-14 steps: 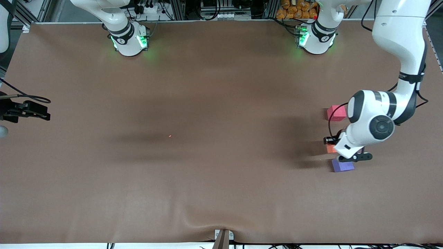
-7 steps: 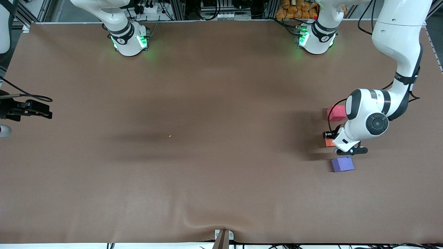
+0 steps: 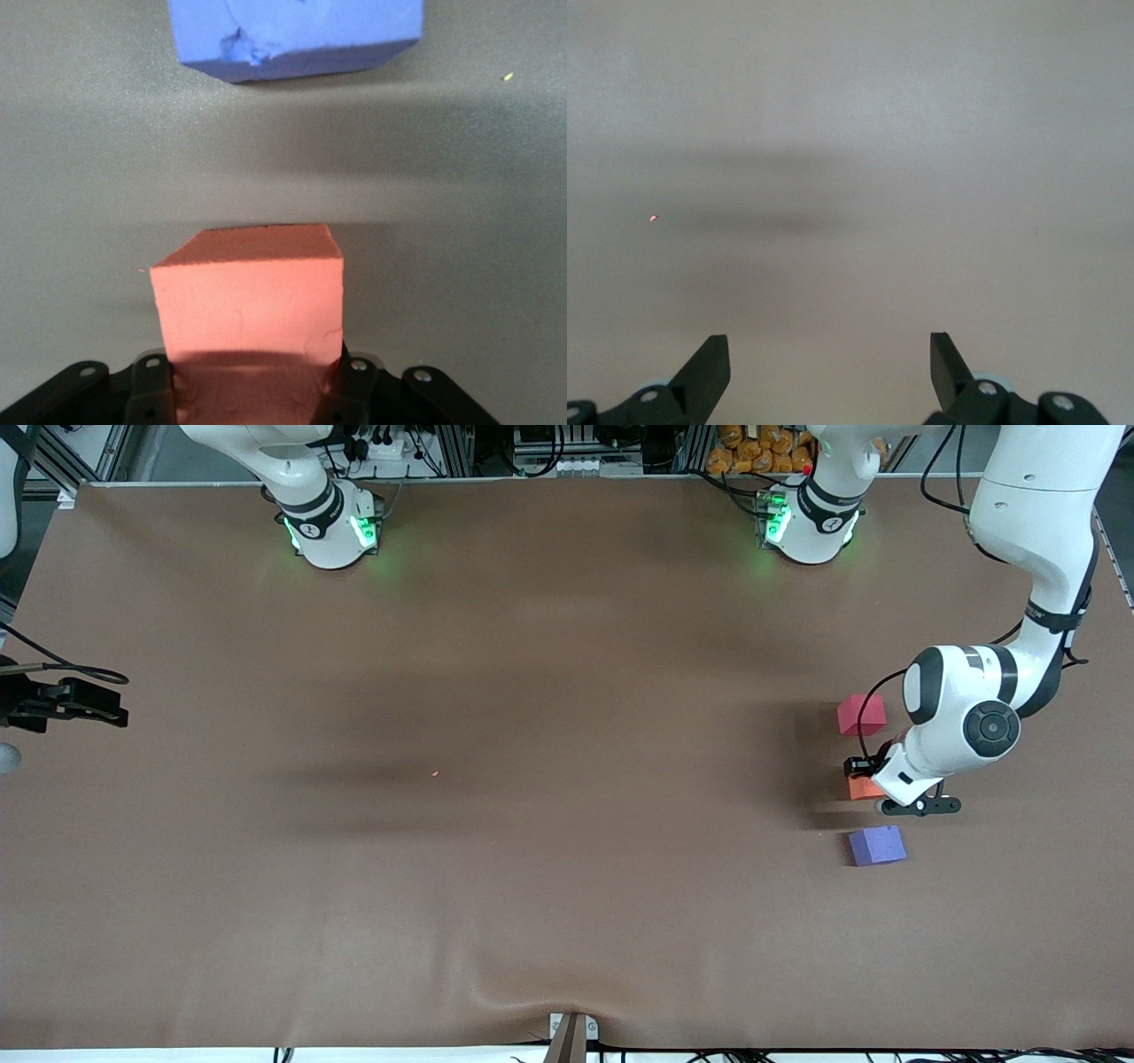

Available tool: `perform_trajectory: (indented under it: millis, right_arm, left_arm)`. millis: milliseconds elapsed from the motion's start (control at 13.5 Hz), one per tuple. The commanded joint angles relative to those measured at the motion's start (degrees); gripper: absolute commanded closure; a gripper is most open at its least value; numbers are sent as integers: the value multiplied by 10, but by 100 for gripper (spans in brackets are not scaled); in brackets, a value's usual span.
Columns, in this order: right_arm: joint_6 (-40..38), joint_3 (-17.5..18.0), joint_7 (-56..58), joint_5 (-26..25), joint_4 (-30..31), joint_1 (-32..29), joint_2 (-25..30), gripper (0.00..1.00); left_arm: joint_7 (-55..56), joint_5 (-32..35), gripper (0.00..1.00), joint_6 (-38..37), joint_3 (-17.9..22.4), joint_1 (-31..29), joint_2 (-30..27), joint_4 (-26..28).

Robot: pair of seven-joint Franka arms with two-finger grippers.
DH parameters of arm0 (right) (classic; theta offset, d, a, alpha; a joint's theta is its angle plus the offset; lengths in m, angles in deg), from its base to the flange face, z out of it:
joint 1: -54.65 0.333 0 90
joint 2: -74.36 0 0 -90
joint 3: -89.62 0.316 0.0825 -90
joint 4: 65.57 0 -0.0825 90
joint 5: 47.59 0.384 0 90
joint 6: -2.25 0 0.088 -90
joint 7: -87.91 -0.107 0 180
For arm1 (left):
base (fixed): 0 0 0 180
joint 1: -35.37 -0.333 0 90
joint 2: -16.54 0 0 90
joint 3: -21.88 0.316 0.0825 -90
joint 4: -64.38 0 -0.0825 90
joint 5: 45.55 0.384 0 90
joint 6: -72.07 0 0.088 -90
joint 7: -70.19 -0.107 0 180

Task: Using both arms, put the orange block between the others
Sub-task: 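Lower the orange cube between the cubes and open the left gripper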

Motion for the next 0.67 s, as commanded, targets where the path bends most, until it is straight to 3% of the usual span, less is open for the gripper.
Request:
perform_trajectory:
  millis: [0, 370, 444, 519, 593]
  right_arm:
    - [-8, 8, 3, 1, -1, -10, 7, 0]
    - [-8, 7, 3, 4, 0, -12, 6, 0]
    - [-9, 7, 3, 6, 0, -14, 6, 0]
    - [-9, 7, 3, 7, 0, -21, 6, 0]
    - [-9, 7, 4, 15, 0, -26, 6, 0]
  left_arm:
    - [2, 16, 100, 9, -7, -7, -14, 22]
    - [4, 16, 100, 9, -15, -6, -17, 22]
    - [4, 16, 82, 8, -15, -5, -16, 22]
    - [2, 16, 8, 8, -15, -4, -17, 21]
    - [4, 16, 0, -1, -15, -3, -23, 20]
